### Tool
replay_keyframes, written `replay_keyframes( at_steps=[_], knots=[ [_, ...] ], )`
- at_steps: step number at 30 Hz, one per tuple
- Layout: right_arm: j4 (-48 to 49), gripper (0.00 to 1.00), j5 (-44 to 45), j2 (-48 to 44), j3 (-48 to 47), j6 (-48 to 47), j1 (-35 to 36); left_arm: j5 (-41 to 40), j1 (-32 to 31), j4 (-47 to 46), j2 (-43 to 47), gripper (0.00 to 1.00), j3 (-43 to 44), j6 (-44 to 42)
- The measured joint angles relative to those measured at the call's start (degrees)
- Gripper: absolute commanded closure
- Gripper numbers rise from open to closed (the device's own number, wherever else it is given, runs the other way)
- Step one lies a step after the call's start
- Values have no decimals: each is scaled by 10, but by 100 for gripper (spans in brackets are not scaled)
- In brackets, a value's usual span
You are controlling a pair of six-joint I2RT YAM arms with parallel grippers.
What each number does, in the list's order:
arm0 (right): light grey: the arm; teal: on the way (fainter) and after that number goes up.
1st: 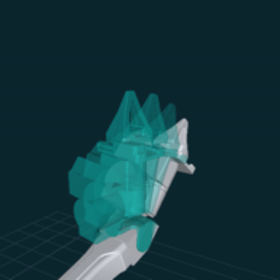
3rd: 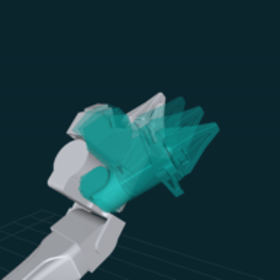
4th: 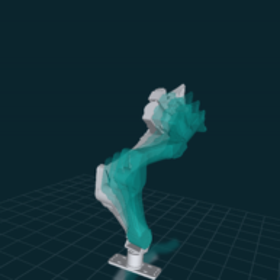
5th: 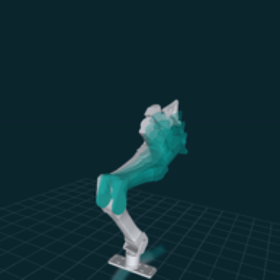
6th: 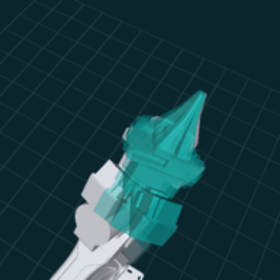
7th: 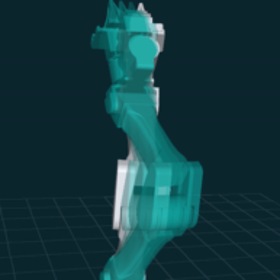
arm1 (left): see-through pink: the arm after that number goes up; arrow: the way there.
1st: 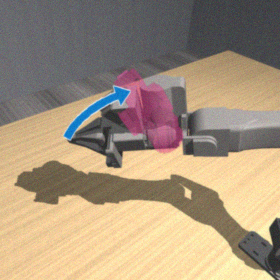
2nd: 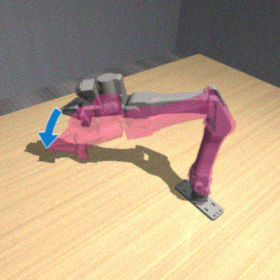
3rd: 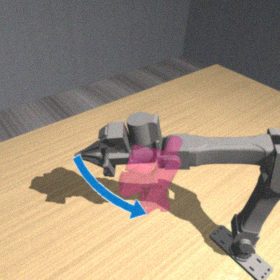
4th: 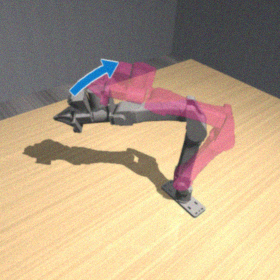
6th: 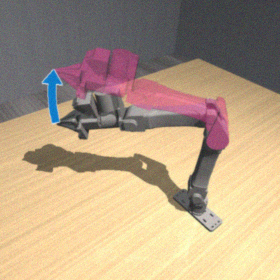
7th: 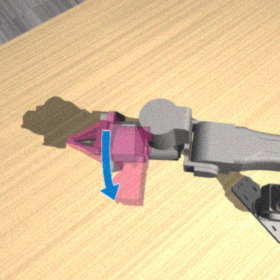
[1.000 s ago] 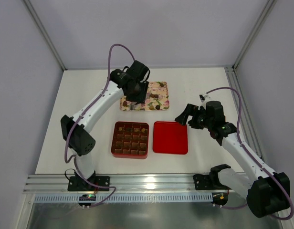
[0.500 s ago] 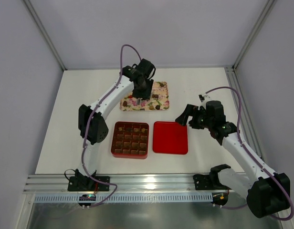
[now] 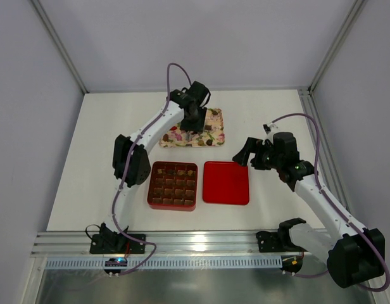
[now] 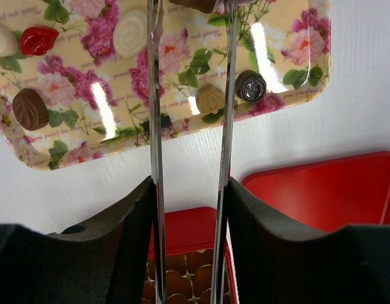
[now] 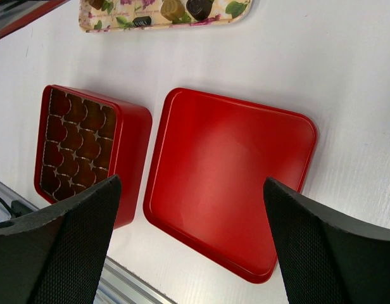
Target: Pack the chocolate
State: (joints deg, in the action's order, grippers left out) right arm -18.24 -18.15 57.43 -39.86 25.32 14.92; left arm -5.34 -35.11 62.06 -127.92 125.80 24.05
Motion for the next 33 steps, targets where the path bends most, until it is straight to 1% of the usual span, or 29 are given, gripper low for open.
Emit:
replay_keyframes(
  at_steps=[5, 20, 33],
  knots=[
    [0, 7, 0, 3, 0, 0, 0, 0, 0, -1, -7, 53, 0, 0],
    [-1, 7, 0, 5, 0, -1, 0, 0, 0, 0, -11, 60, 0, -5],
    [-1, 7, 0, 5, 0, -1, 0, 0, 0, 8, -11, 59, 0, -14]
  ],
)
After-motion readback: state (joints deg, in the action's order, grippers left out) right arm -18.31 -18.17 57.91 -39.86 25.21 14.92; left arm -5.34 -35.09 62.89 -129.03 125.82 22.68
